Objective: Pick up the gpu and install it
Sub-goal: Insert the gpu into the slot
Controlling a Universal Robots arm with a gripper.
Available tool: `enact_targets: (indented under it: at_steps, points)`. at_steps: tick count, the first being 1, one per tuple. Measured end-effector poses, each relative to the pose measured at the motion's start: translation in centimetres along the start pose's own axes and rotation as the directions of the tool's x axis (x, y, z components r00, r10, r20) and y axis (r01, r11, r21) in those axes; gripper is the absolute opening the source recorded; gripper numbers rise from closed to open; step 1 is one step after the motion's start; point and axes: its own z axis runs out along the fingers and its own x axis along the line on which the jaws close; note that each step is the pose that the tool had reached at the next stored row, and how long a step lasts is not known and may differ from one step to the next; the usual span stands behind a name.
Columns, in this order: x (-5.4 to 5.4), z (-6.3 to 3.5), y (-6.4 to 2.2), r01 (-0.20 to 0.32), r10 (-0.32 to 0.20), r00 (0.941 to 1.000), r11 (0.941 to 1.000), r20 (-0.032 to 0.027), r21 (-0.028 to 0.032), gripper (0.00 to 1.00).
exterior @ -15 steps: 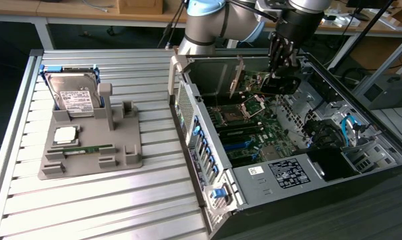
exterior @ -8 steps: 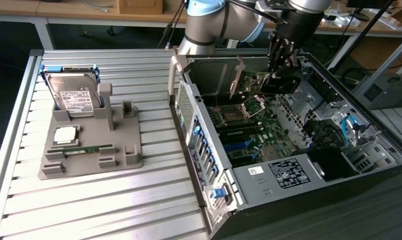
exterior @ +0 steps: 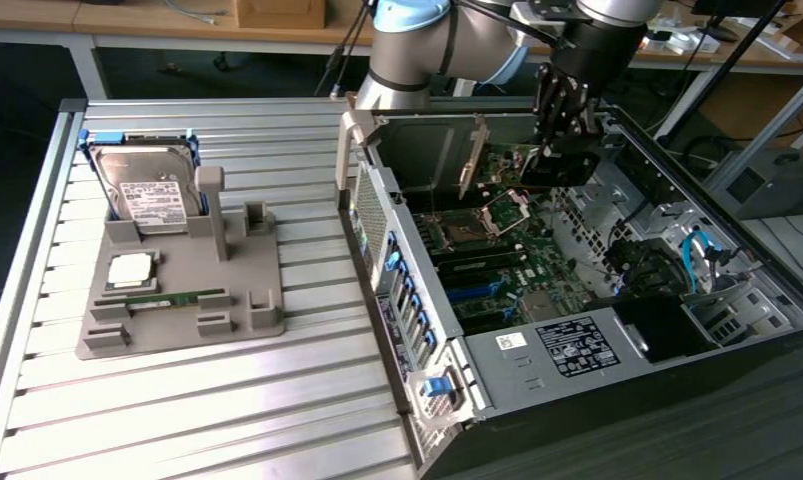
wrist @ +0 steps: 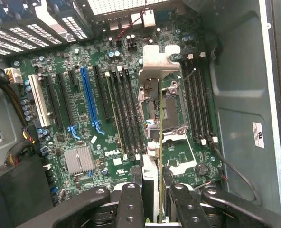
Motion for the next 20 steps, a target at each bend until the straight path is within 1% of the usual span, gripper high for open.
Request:
enact_targets:
  at_steps: [9, 20]
  points:
    - [0.0, 0.02, 0.0, 0.036, -0.036, 0.9994, 0.9994, 0.0018, -0.0012, 0.27]
    - [0.0, 0.04, 0.0, 0.078, -0.078, 0.997, 0.997, 0.004, -0.0023, 0.27]
